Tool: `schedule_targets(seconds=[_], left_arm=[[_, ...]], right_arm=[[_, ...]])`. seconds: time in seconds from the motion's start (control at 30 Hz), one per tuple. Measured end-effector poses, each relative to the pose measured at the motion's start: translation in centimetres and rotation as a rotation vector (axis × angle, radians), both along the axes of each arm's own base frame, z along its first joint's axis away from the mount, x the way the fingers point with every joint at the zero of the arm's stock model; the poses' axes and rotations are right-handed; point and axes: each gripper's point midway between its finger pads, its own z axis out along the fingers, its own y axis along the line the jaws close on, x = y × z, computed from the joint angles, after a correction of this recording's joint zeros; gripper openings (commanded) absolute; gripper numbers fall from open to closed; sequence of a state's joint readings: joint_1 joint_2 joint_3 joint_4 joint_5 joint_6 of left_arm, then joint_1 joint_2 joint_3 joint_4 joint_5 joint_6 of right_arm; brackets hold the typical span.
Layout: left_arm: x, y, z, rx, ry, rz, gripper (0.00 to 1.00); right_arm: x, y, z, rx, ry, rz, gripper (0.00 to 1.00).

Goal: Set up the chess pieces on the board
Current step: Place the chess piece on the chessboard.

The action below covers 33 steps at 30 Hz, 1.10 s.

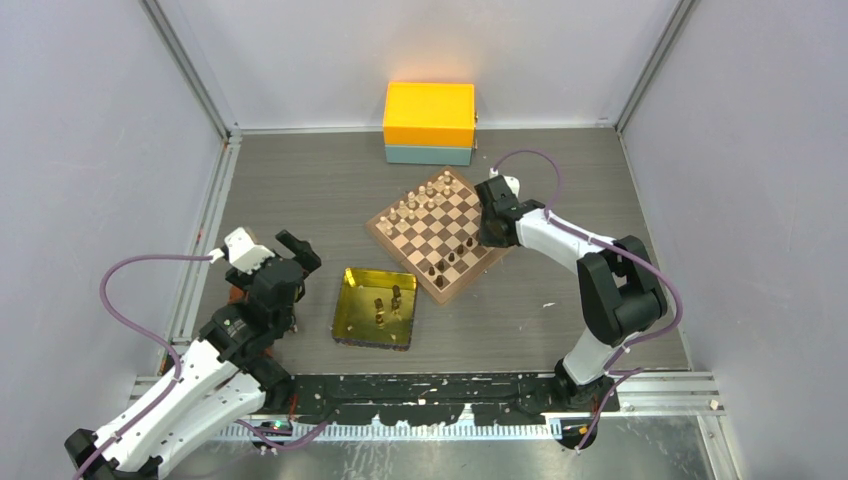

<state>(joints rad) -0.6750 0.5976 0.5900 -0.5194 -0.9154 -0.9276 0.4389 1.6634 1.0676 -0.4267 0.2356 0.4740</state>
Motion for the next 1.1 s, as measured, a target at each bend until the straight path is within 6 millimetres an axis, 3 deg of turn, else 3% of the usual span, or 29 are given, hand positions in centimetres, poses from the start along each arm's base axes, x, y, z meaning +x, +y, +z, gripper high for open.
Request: schedule_targets(seconds=[0.53, 1.1], left_arm=[[0.06, -0.05, 0.07, -0.003, -0.004, 0.000, 1.00], [0.09, -0.07, 0.00, 0.000, -0.001, 0.000, 1.00]], right_arm=[[0.19, -0.02, -0.05, 0.006, -0.003, -0.003, 0.20], [0.13, 0.09, -0.07, 0.011, 0.001, 0.001, 0.30]])
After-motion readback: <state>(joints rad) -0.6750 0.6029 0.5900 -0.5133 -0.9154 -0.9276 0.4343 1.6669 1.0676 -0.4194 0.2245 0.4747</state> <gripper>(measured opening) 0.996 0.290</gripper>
